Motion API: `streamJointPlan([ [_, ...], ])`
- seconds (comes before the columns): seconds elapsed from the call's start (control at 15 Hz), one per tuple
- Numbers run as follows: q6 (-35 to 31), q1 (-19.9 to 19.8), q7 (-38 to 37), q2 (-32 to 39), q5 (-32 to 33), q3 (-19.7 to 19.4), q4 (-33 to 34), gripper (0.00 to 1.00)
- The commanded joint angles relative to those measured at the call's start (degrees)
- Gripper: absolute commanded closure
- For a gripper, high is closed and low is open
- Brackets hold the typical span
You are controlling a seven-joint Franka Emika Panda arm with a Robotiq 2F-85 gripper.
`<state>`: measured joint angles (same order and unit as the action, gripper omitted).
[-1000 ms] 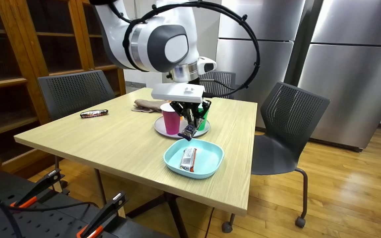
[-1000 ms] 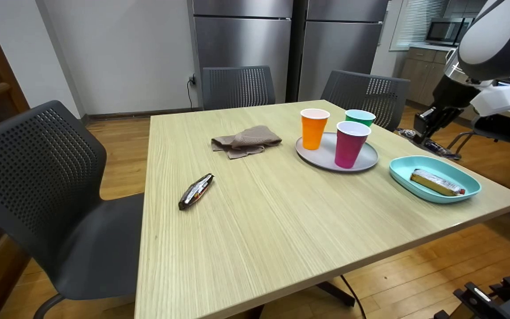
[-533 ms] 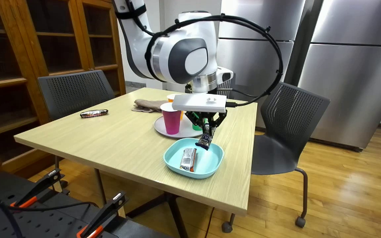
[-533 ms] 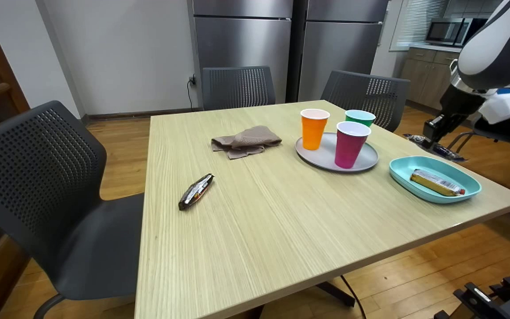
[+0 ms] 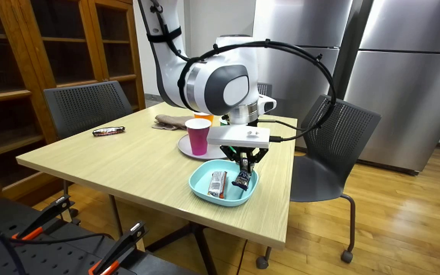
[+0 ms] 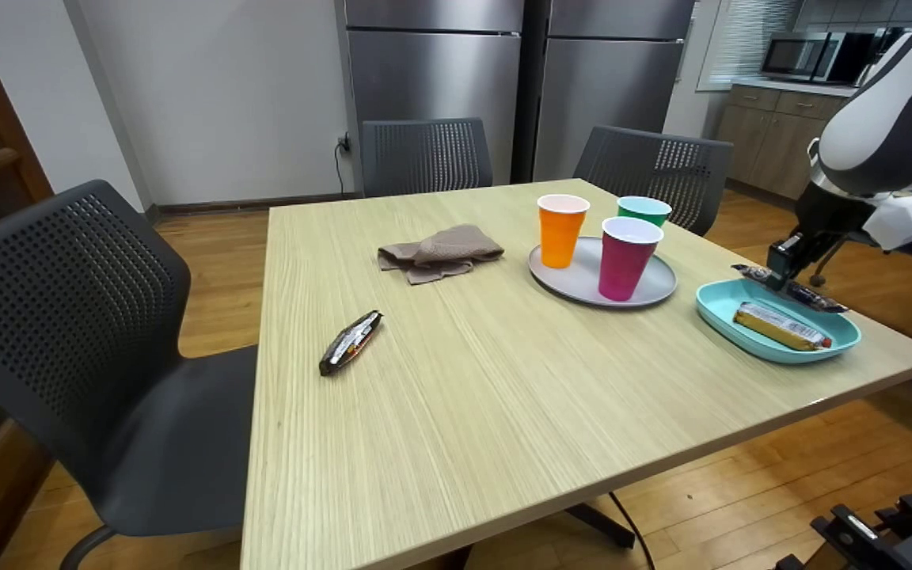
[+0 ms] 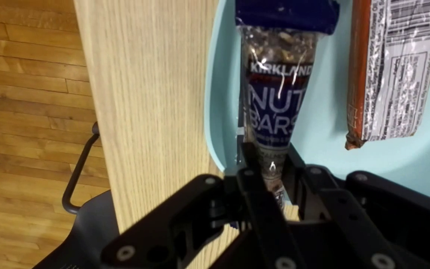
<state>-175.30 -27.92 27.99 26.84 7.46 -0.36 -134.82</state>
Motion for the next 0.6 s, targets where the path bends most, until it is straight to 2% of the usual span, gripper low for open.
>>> streamJointPlan([
  [0.0,-0.8,-0.3,0.6,-1.0,1.7,-0.1,-0.5,0.53],
  [0.27,-3.0,-1.4,1.3,-5.3,2.3,2.0,-3.7,0.23],
  [0.47,-4.3,-4.6,1.4,-8.1,0.5,7.9,-5.8,0.02],
  [0.53,-3.9,-6.7,2.1,-8.9,-1.2,11.3,-6.5,0.0],
])
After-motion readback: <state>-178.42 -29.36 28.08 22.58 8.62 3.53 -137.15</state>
